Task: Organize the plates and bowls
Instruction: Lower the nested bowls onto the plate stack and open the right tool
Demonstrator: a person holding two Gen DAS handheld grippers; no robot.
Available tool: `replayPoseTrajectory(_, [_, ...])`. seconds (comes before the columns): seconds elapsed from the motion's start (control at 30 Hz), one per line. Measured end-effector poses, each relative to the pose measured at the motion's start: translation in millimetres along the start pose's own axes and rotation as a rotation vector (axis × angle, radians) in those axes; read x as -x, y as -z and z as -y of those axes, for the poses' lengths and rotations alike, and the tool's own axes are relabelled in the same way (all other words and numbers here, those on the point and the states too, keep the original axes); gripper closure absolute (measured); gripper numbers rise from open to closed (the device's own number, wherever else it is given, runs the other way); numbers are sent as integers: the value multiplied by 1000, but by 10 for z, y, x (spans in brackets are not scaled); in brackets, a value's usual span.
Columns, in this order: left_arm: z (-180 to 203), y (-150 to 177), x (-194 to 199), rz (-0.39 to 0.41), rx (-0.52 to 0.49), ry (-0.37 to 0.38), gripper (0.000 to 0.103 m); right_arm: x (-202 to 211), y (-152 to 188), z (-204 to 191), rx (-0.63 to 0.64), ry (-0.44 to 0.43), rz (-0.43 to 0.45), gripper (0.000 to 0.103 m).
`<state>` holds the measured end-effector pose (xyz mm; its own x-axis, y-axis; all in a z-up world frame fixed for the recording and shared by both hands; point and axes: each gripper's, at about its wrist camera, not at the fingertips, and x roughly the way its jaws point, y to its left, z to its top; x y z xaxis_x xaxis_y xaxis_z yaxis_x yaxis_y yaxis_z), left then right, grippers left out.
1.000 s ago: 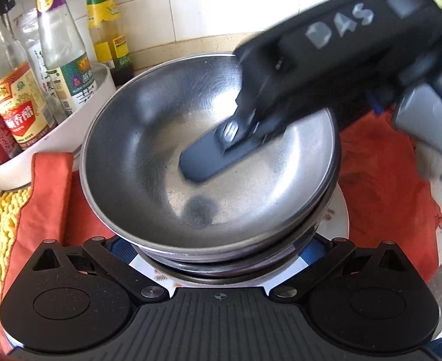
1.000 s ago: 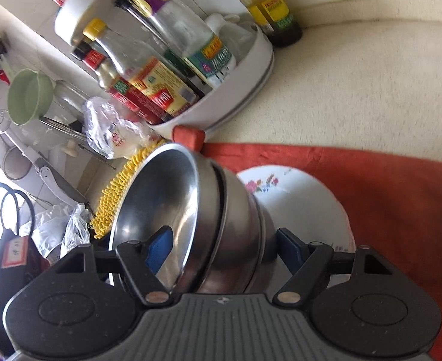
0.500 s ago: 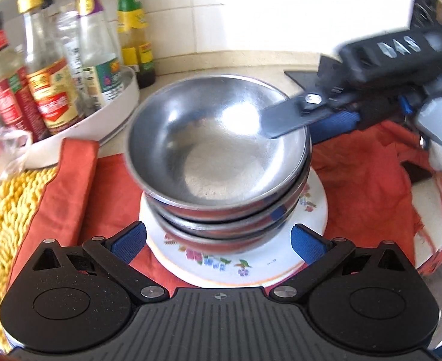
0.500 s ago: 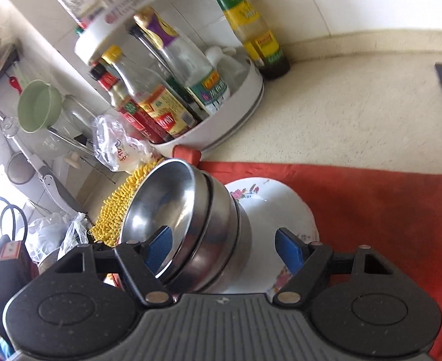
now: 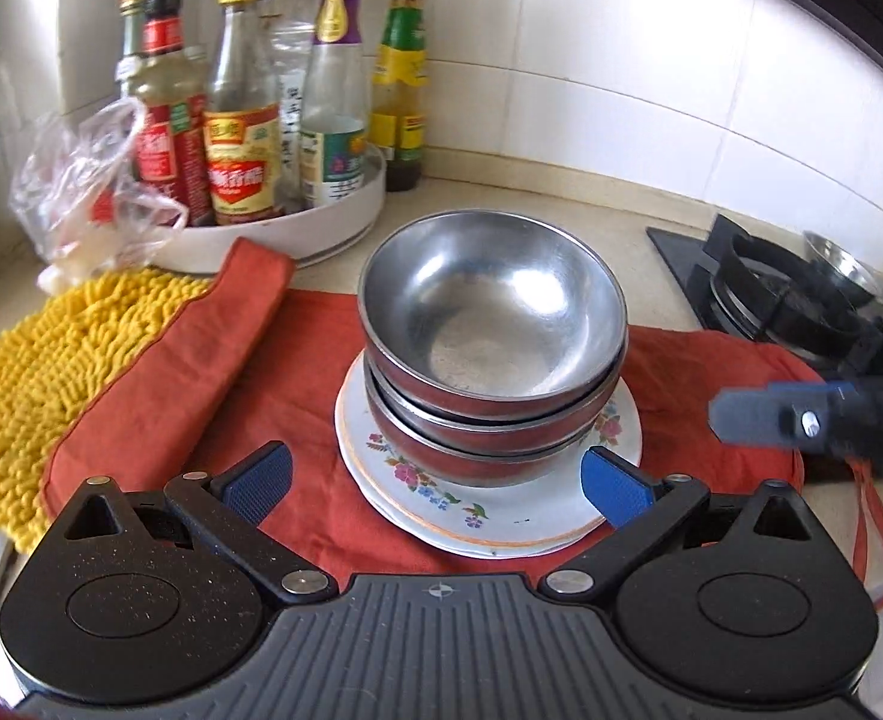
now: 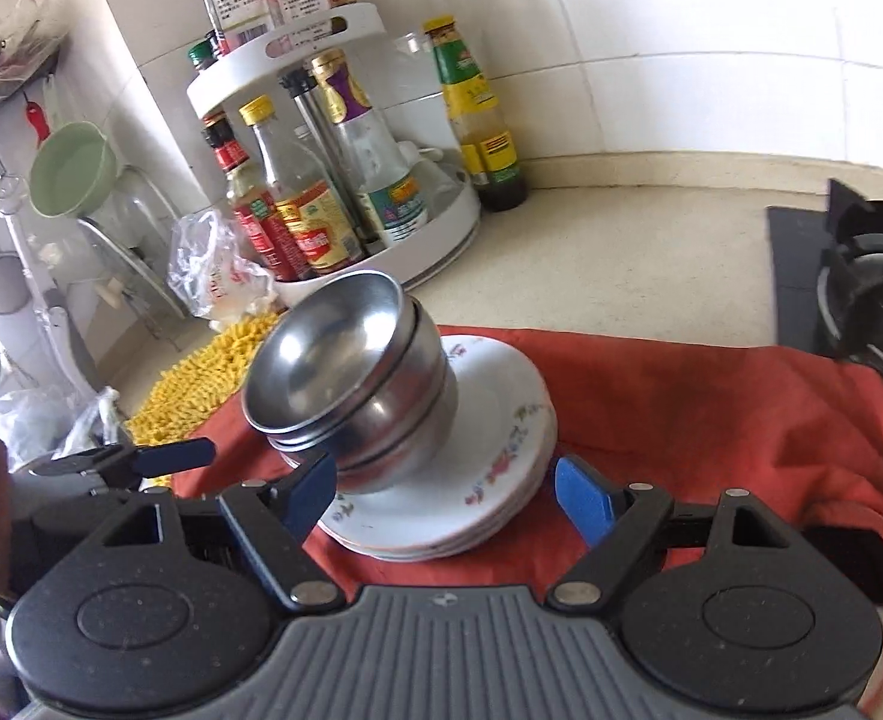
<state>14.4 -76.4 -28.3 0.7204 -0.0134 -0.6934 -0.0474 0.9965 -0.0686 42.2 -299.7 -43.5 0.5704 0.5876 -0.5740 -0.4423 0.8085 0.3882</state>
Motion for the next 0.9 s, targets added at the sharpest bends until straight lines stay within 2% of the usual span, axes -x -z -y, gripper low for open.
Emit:
replayPoseTrajectory(0.1, [-12,2,0,-6,44,-24,0,32,77,-27,-17,61,7,22])
replayPoseTrajectory(0.2, [-23,25,17,-13,66,-17,0,29,151,-105,0,140,29,22])
replayPoseTrajectory(0.4, [-45,73,78,-20,57,-30,0,38,266,-207,-60,222,40,22])
replayPoseTrajectory(0.67, [-101,163,191,-23,48,-19,0,115,414,-400,-87,296,62,21])
replayPoseTrajectory(0.9, [-89,229,266,-25,26,-44,1,172,521,-531,-128,295,70,21])
